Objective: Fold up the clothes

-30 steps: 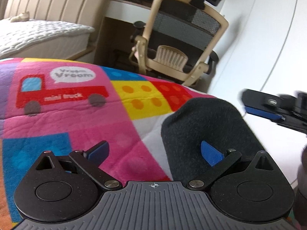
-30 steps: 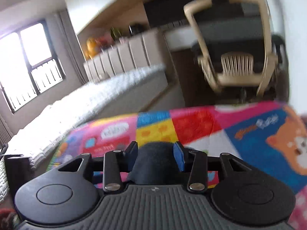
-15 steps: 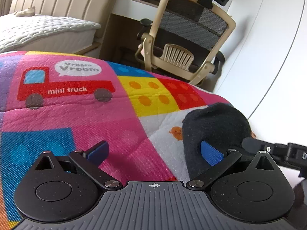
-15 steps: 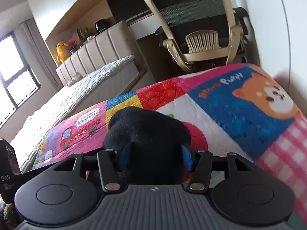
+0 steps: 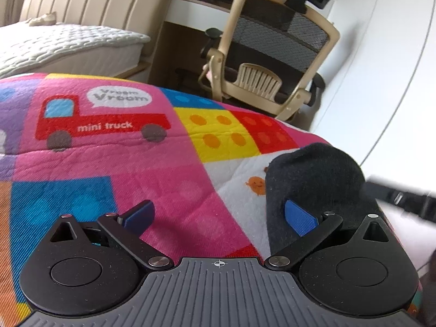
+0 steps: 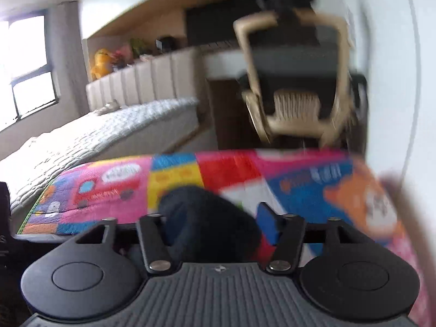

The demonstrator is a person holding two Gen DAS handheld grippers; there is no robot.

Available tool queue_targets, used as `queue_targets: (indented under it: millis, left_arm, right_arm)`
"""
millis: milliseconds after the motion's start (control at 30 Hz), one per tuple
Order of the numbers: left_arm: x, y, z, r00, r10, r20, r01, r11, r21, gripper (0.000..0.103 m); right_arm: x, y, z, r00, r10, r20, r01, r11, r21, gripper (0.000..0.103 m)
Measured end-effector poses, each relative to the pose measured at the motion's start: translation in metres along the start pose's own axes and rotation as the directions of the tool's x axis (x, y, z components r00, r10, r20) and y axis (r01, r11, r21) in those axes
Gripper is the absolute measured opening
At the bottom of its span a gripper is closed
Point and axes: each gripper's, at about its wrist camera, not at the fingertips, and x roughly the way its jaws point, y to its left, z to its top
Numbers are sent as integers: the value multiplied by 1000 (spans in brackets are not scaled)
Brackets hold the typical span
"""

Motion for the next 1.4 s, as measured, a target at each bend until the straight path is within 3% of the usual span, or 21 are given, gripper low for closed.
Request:
queue_targets:
  millis: [67,133,200,333,600,700,833,933,1033,1167,1400]
  left_arm:
    - [0,0,0,1000,4,0,-4,1000,2,103]
    - [0,0,0,1000,4,1,-4,1000,3,103]
    - [0,0,0,1000,6,0,-6,1000,1,103]
    - [1,-1,0,1000,11,-4,-11,1000,11,103]
    - [1,0,0,1000,-6,-5,6,1000,7,103]
    - [2,0,0,1000,-5,-6,5,1000,8,103]
    - [3,-2,0,1000,-3,-10,3,1000,16,103]
    - [3,-2,0,1000,6,-12,-6,1000,19,103]
    - [2,0,0,1000,-4,-16,4,1000,17,103]
    - [-16,4,0,1000,6,-22,-6,1000,14,103]
    - [-88,-22,-18,994,-34,101,27,997,75,103]
  right_arm:
    - [7,6,11,998,68,-1,-68,998,1,50]
    - [27,8,16,990,124,-71,-122,992,39,51]
    - [53,8,11,987,93,-133,-89,995,34,51]
    - [66,11,9,989,74,-131,-79,996,-34,51]
    - [-11,2,2,997,74,-20,-75,997,-14,51]
    - [-16,5,-23,994,66,-85,-67,998,-9,53]
    - [-9,2,-41,994,40,-104,-39,999,17,67]
    - [1,-8,-44,993,40,-112,-36,998,43,86]
    - [-2,-20,-47,991,69,-118,-52,989,135,88]
    - [-28,-15,-44,998,20,-58,-16,997,76,87]
    - [-80,-23,-49,1000,17,-14,-14,986,164,103]
